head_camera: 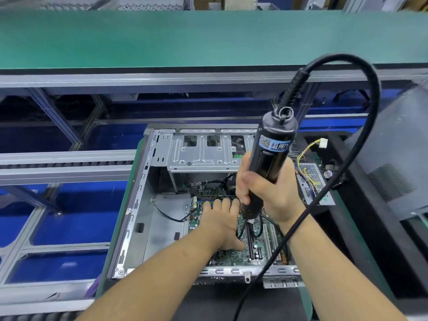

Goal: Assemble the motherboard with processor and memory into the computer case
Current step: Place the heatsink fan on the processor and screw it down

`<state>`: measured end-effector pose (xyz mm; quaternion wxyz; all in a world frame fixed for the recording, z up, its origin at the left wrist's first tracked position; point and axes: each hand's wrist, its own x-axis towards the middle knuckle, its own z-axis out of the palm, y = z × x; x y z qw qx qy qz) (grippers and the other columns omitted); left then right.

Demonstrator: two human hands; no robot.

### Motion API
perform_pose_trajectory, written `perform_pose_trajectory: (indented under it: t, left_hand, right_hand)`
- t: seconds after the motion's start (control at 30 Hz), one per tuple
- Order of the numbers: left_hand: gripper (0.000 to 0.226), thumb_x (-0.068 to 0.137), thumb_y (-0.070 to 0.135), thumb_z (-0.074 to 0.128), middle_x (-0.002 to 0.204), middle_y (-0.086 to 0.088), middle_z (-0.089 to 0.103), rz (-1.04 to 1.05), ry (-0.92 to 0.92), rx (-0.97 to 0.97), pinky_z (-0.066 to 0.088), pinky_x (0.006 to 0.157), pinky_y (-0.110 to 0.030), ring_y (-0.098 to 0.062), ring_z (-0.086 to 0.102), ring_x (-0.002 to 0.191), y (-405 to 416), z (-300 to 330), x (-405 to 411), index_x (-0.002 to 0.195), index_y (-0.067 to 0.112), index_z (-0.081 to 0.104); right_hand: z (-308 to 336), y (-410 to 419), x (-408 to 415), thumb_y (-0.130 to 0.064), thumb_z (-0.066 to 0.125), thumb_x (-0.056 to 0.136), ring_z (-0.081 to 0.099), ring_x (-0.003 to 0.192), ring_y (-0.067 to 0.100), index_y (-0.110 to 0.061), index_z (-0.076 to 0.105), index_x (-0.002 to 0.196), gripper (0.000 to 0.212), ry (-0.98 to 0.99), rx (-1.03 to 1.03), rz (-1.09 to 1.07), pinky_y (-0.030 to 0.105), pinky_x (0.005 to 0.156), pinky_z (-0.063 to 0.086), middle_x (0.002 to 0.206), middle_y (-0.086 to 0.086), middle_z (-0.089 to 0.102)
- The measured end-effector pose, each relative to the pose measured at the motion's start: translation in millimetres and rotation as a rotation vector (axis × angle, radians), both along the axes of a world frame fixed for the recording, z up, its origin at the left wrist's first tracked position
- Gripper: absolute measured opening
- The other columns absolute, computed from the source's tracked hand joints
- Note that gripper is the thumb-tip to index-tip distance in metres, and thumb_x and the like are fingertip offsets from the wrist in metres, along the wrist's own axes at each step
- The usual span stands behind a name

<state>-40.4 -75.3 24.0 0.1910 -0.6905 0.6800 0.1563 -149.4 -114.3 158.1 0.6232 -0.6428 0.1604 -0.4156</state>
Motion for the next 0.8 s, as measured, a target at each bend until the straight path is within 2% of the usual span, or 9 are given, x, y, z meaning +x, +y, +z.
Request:
perform_pose_trajectory:
  t: [0.13, 0.3, 0.4, 0.5, 0.57, 0.63, 0.7, 0.73, 0.8]
  left_hand:
    - [0.108, 0.074, 0.08, 0.049, 0.151, -0.02, 0.02, 0.003, 0.0, -0.007, 0.017, 0.109, -0.061, -0.038, 0.024, 0.132, 1, -2, 0, 0.149, 0.005, 0.03]
    - [0.11, 0.072, 0.08, 0.053, 0.149, -0.014, 0.023, 0.023, 0.04, 0.011, 0.016, 0.11, -0.061, -0.037, 0.024, 0.133, 2, 7, 2, 0.149, 0.006, 0.027]
    - [0.116, 0.071, 0.082, 0.055, 0.149, -0.011, 0.025, 0.032, 0.087, 0.014, 0.019, 0.112, -0.059, -0.037, 0.025, 0.135, 5, 12, 6, 0.151, 0.006, 0.019]
    - [0.125, 0.066, 0.087, 0.057, 0.15, -0.011, 0.034, -0.027, 0.056, 0.075, 0.033, 0.108, -0.053, -0.034, 0.034, 0.135, 0, 29, 9, 0.154, 0.01, 0.012]
    - [0.132, 0.063, 0.088, 0.06, 0.14, -0.005, 0.054, -0.022, 0.022, 0.203, 0.047, 0.093, -0.043, -0.026, 0.053, 0.125, -12, 53, 12, 0.157, 0.018, 0.0]
    - [0.111, 0.071, 0.076, 0.067, 0.126, 0.003, 0.066, -0.013, 0.002, 0.253, 0.048, 0.074, -0.035, -0.022, 0.064, 0.108, -26, 81, 15, 0.156, 0.021, 0.02]
    - [0.046, 0.085, 0.039, 0.066, 0.112, -0.001, 0.069, 0.005, 0.084, 0.067, 0.048, 0.066, -0.032, -0.025, 0.066, 0.096, -38, 111, 20, 0.124, 0.017, 0.061]
    - [0.024, 0.085, 0.022, 0.059, 0.102, -0.002, 0.069, 0.081, 0.171, -0.062, 0.049, 0.066, -0.032, -0.028, 0.066, 0.094, -41, 124, 22, 0.107, 0.016, 0.066]
    - [0.026, 0.087, 0.008, 0.047, 0.099, -0.005, 0.069, 0.324, 0.459, -0.326, 0.055, 0.077, -0.038, -0.03, 0.066, 0.098, -44, 151, 25, 0.101, 0.016, 0.067]
  right_hand:
    - [0, -1, 1, -0.028, 0.072, 0.077, 0.045, 0.04, 0.029, -0.003, 0.052, 0.068, 0.033, 0.017, -0.019, 0.015, 0.04, 0.046, 0.041, 0.051, 0.021, 0.048]
    - [2, -4, 5, -0.066, 0.081, 0.071, 0.05, 0.042, 0.024, -0.015, 0.063, 0.076, 0.054, 0.012, -0.015, 0.023, 0.034, 0.051, 0.042, 0.054, 0.013, 0.053]
    - [10, -8, 8, -0.069, 0.083, 0.065, 0.052, 0.042, 0.021, -0.02, 0.059, 0.081, 0.056, -0.009, 0.006, 0.044, 0.029, 0.05, 0.045, 0.057, 0.008, 0.056]
    - [23, -13, 9, -0.071, 0.082, 0.063, 0.051, 0.041, 0.022, -0.011, 0.052, 0.083, 0.07, -0.04, 0.024, -0.082, 0.029, 0.048, 0.045, 0.055, 0.008, 0.054]
    - [36, -23, 6, -0.074, 0.079, 0.063, 0.051, 0.041, 0.023, -0.016, 0.053, 0.088, 0.068, -0.096, 0.089, -0.214, 0.032, 0.047, 0.046, 0.056, 0.004, 0.054]
    - [48, -36, 6, -0.077, 0.072, 0.071, 0.051, 0.042, 0.023, -0.028, 0.053, 0.091, 0.057, -0.077, 0.165, -0.336, 0.033, 0.047, 0.048, 0.057, 0.003, 0.054]
    - [50, -49, 7, -0.068, 0.065, 0.085, 0.054, 0.046, 0.022, -0.028, 0.047, 0.095, 0.045, 0.058, 0.175, -0.429, 0.035, 0.048, 0.049, 0.062, 0.005, 0.053]
    - [47, -55, 8, -0.06, 0.064, 0.091, 0.055, 0.049, 0.022, -0.025, 0.045, 0.096, 0.04, 0.114, 0.193, -0.449, 0.035, 0.049, 0.051, 0.066, 0.006, 0.053]
    - [39, -61, 11, -0.045, 0.064, 0.097, 0.059, 0.061, 0.024, -0.024, 0.045, 0.097, 0.028, 0.155, 0.294, -0.455, 0.039, 0.053, 0.056, 0.077, 0.007, 0.053]
